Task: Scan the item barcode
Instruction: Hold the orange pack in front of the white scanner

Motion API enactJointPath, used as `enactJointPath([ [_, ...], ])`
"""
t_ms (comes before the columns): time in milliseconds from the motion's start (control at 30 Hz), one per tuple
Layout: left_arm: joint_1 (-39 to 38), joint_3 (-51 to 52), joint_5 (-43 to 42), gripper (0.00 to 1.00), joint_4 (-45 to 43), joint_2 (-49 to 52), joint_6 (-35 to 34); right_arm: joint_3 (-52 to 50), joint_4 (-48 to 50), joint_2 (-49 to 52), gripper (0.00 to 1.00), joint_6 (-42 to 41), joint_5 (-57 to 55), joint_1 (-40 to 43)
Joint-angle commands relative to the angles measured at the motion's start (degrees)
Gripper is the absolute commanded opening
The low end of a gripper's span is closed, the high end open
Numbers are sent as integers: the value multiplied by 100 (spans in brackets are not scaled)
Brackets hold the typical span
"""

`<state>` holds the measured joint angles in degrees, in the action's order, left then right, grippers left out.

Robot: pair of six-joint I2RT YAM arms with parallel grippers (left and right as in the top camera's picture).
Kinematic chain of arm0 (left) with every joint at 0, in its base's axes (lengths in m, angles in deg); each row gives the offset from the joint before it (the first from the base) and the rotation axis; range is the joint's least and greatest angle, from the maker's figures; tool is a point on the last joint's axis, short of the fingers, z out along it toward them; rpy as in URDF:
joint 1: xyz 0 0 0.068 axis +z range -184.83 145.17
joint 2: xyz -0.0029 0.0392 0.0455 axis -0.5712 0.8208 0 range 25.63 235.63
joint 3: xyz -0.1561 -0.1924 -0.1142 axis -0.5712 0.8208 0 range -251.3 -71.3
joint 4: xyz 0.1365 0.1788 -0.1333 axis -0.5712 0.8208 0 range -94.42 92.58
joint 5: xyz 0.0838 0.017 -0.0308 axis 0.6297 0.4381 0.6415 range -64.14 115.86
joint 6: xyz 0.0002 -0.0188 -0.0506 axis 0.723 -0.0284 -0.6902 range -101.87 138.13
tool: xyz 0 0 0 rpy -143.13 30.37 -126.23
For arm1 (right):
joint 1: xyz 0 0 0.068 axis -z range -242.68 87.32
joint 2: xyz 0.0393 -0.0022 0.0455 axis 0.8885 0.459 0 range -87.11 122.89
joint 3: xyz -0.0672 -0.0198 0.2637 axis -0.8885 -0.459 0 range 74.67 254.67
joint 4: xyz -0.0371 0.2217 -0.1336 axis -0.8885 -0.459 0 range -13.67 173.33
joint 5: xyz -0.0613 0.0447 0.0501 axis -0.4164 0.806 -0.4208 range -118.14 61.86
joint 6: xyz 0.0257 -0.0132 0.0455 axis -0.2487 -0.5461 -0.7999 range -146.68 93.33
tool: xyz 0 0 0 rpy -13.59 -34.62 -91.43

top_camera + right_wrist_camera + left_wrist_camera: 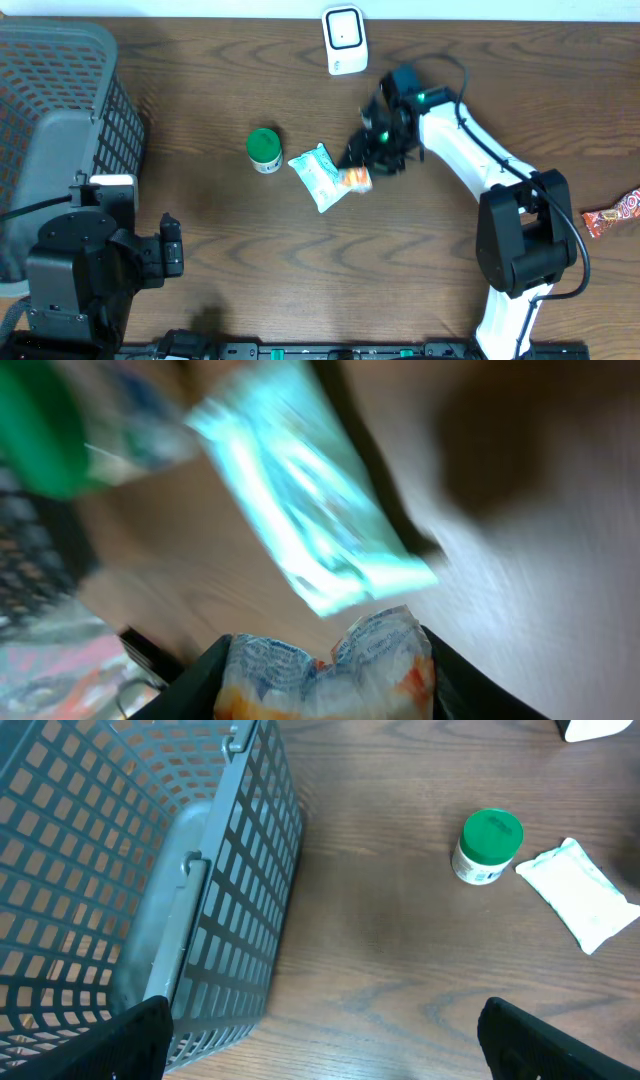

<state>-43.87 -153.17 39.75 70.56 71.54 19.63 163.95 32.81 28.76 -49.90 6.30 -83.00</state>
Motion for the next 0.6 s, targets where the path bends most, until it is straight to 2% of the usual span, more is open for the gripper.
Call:
enactJointPath([
  [0,24,13,31,98,7,-4,-26,518,505,-48,47,15,-195,-44],
  [33,24,13,31,98,7,-4,-26,581,675,-48,47,13,-352,-50],
  [167,24,13,31,98,7,-4,-26,667,2363,-46,47,-31,-1735,-129],
  [300,24,13,31,98,7,-4,-26,662,3156,-44,47,-26,-2708,-201],
  [467,24,13,31,98,7,-4,-26,662,4308,107,44,122,-3139,-227],
  [567,24,13,31,98,4,-4,-26,662,4883,282,38,125,-3305,-203],
])
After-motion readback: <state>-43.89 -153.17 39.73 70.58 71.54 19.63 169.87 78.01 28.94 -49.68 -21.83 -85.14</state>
